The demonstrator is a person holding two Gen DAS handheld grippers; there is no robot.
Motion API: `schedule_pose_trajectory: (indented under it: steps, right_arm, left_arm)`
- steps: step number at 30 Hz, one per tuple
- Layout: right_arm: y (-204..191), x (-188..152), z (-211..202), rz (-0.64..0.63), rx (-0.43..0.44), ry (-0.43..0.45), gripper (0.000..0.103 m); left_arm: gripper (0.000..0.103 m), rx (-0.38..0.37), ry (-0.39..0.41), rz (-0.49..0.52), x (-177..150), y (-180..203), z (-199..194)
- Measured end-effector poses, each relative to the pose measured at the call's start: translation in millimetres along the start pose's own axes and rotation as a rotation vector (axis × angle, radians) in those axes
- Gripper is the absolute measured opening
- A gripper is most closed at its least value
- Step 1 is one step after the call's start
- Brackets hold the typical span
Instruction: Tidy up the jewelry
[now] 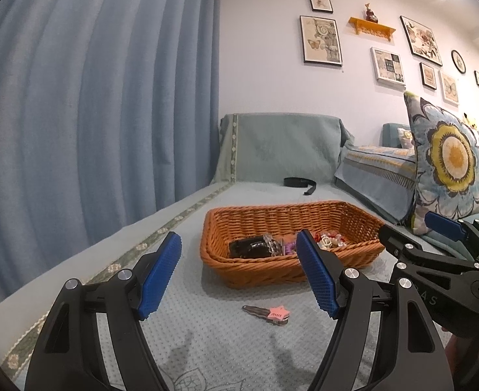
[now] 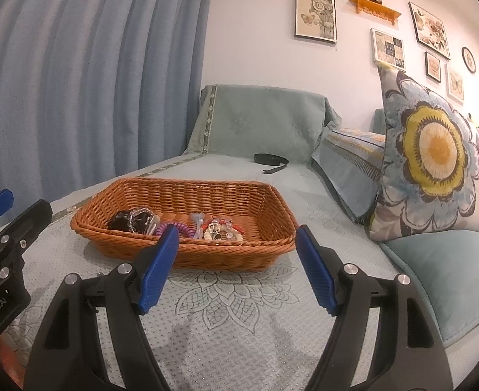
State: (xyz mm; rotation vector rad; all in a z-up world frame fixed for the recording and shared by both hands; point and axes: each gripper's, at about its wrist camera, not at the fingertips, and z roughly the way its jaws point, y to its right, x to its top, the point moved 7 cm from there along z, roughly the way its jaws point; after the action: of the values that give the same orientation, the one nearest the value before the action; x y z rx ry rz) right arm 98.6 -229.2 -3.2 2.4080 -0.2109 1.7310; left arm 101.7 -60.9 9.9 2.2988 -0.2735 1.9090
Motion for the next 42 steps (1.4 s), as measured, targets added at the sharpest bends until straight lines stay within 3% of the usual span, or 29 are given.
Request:
schedule_pose_trajectory:
  steps: [24,32,42]
  right_arm:
    - [1.7,-1.4,1.6,0.014,0.003,-0.011,0.07]
    - [2.0,-2.6,3.9,0.013,0.006,-0.017,0.071]
    - [3.1,-2.0,5.7,0.014,0.008,-0.02,0.073]
  left_arm:
    - [0.076,0.012,0.007,0.01,1.8,-0.6,-1.6]
    - [0.089,0.025,0.006,0.01,3.3,-3.0,0.4]
    - [0.091,0.034,0.003,0.011,3.8,-2.8,0.7]
